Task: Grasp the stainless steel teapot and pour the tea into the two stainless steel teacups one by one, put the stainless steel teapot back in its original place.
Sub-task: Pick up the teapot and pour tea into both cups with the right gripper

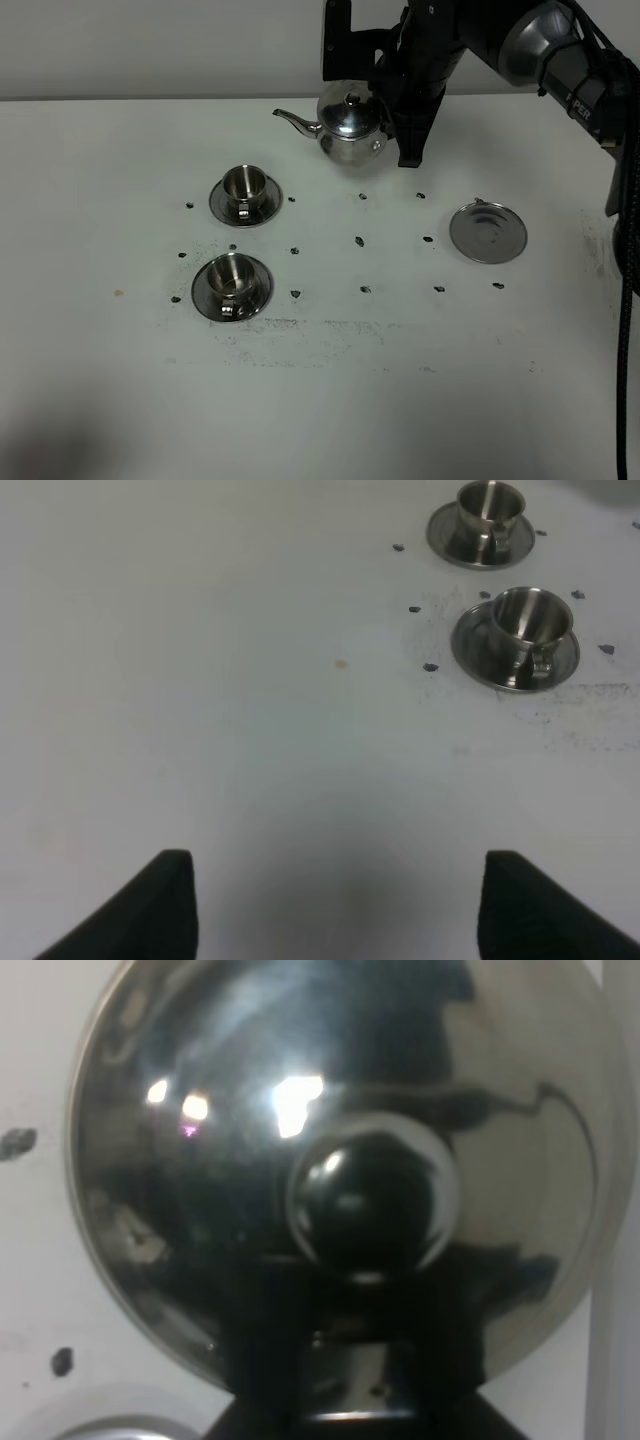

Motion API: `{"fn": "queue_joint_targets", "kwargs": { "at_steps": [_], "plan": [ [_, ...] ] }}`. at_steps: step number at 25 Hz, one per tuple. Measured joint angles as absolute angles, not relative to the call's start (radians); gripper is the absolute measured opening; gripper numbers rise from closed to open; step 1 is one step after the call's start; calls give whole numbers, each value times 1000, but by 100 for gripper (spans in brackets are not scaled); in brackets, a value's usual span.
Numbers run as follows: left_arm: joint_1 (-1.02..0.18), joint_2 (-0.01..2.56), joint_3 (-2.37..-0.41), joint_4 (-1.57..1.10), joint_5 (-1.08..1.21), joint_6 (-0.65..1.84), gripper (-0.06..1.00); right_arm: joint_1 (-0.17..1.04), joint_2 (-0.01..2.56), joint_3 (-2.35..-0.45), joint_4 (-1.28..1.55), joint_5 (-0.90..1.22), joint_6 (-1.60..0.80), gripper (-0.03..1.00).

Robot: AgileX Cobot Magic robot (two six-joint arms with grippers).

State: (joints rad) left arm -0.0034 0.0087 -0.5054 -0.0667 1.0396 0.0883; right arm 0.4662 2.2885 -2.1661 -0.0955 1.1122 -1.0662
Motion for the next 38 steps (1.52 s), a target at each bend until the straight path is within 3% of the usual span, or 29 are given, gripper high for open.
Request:
{"fn": "queue_joint_targets", "kwargs": {
  "at_steps": [38],
  "plan": [
    [-3,9,-505,-67,1040,88,58,571,2414,-2181,-356,916,-1151,20]
  ]
}}
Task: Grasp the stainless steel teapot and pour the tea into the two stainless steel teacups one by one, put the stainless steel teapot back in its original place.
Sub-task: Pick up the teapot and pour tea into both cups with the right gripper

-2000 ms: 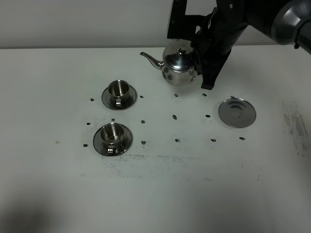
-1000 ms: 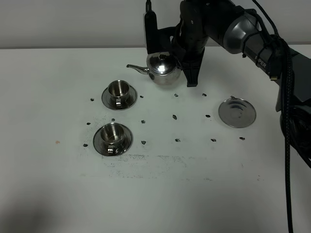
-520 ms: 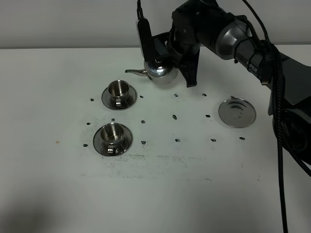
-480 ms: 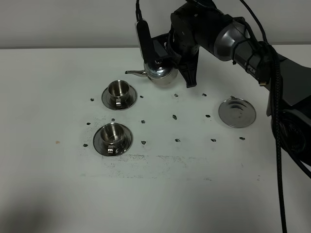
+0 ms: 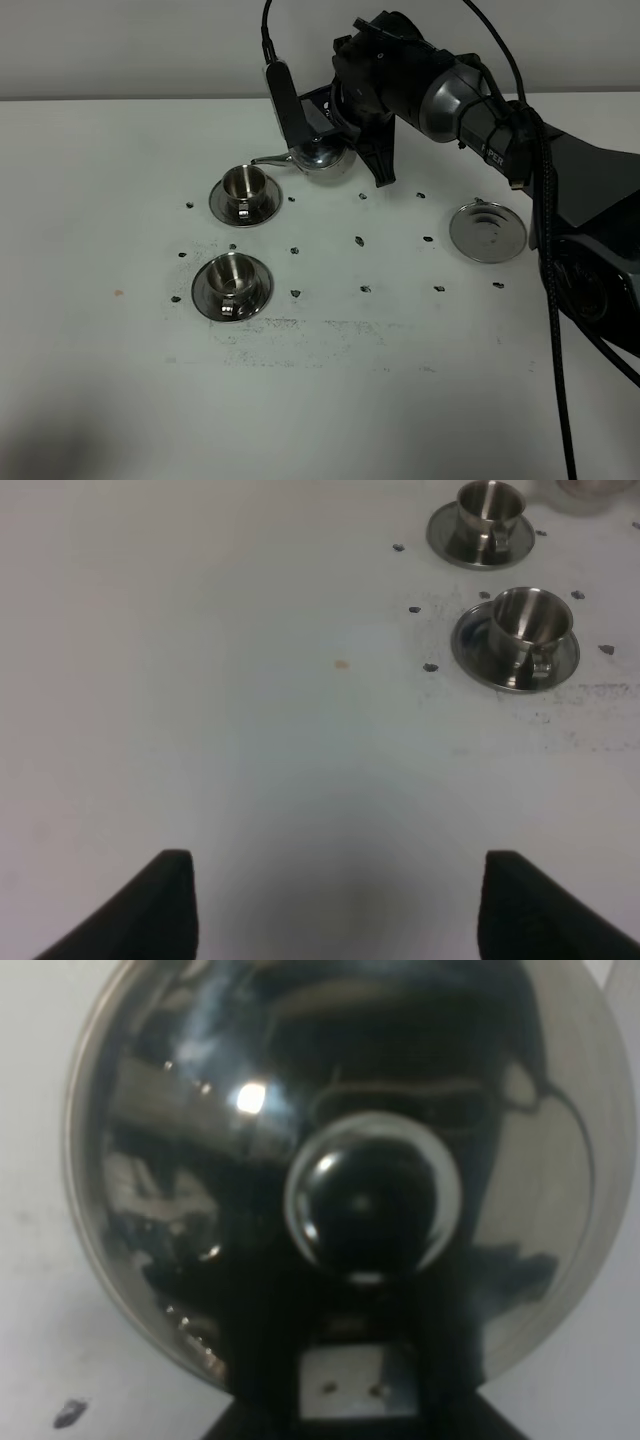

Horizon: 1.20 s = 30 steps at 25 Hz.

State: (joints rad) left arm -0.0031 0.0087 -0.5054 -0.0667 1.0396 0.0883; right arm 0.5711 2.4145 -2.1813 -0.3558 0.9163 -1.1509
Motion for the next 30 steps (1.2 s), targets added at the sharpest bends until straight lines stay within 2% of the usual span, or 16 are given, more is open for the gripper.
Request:
{"fn": "queue_joint_targets", "kwargs": {
  "at_steps": [30],
  "plan": [
    [-3,9,-505,-67,1040,88,58,613,2426,-2181,-512,873,-1171,20]
  ]
}}
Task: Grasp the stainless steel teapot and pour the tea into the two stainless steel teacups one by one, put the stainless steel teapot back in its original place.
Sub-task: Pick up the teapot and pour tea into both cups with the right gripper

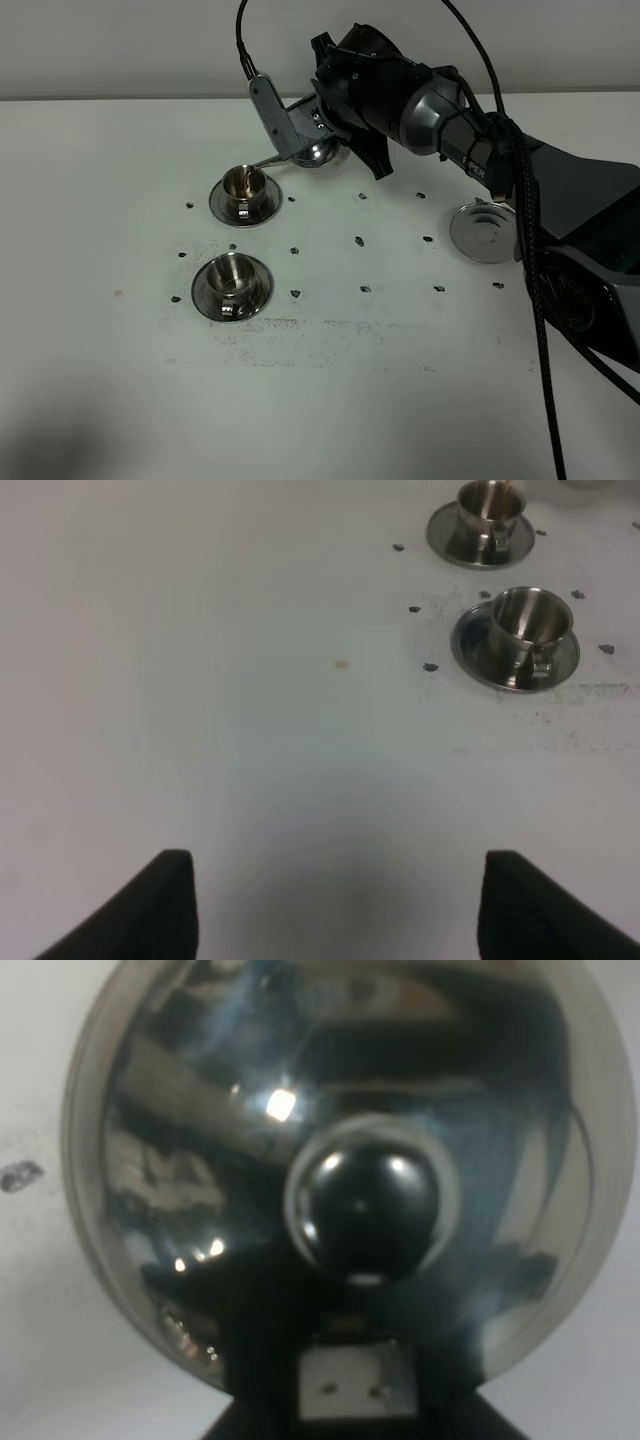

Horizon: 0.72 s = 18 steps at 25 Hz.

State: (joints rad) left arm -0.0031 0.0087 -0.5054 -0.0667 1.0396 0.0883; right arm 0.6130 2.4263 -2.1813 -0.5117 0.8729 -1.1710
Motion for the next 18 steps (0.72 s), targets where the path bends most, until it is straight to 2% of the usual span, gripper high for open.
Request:
{"fn": "queue_joint_targets", "kwargs": {
  "at_steps": [18],
  "plan": [
    [-3,9,-505,-67,1040,88,58,614,2443,-2182,-577,842,-1171,20]
  ]
}}
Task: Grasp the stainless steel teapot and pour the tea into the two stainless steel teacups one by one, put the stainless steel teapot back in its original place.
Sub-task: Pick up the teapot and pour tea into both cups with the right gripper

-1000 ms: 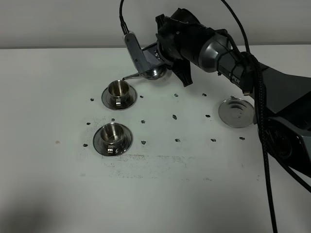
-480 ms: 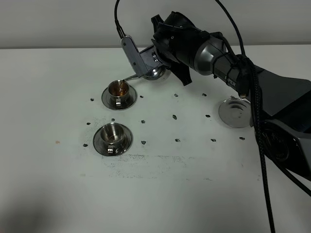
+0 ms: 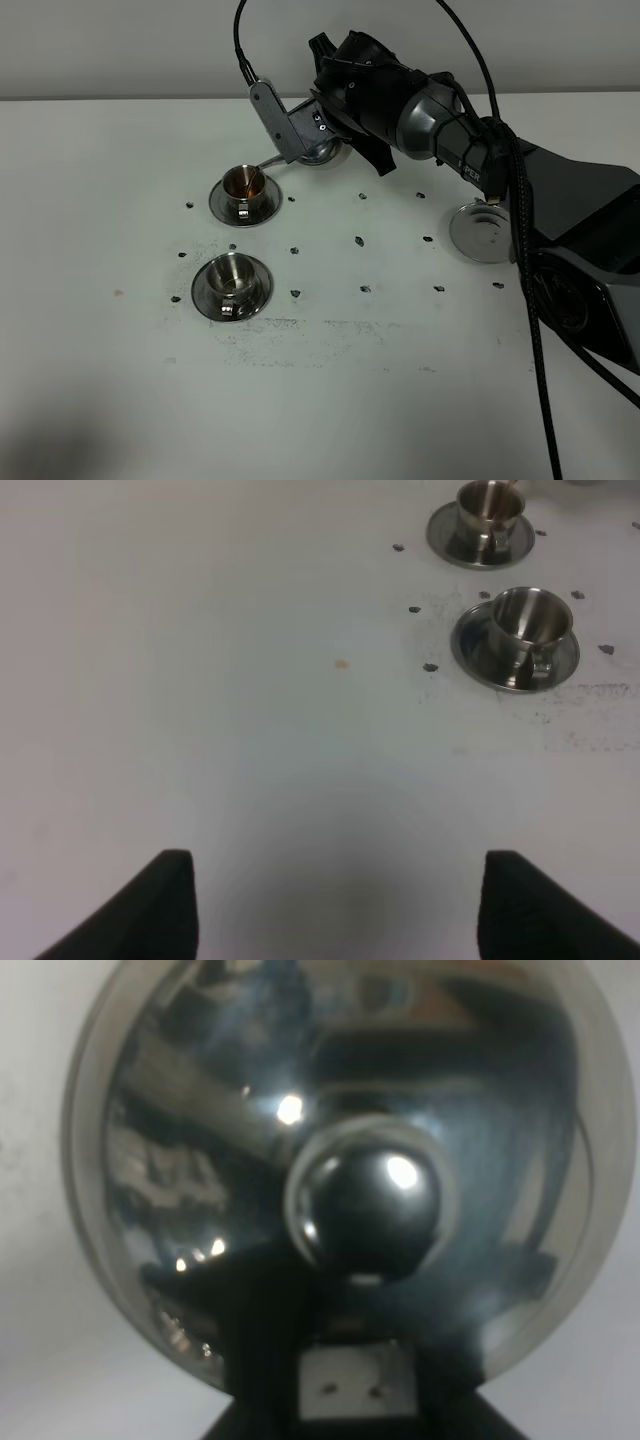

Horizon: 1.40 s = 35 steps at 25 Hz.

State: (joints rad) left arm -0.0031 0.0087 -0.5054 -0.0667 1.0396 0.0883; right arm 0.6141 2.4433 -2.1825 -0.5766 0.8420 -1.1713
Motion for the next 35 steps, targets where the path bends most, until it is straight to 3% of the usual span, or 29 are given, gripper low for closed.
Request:
{"fn": "queue_joint_targets", "kwargs": {
  "at_steps": [35],
  "plan": [
    [-3,9,-505,-67,1040,88,58,633,2443,-2182,-714,764,-1223,20]
  ]
}}
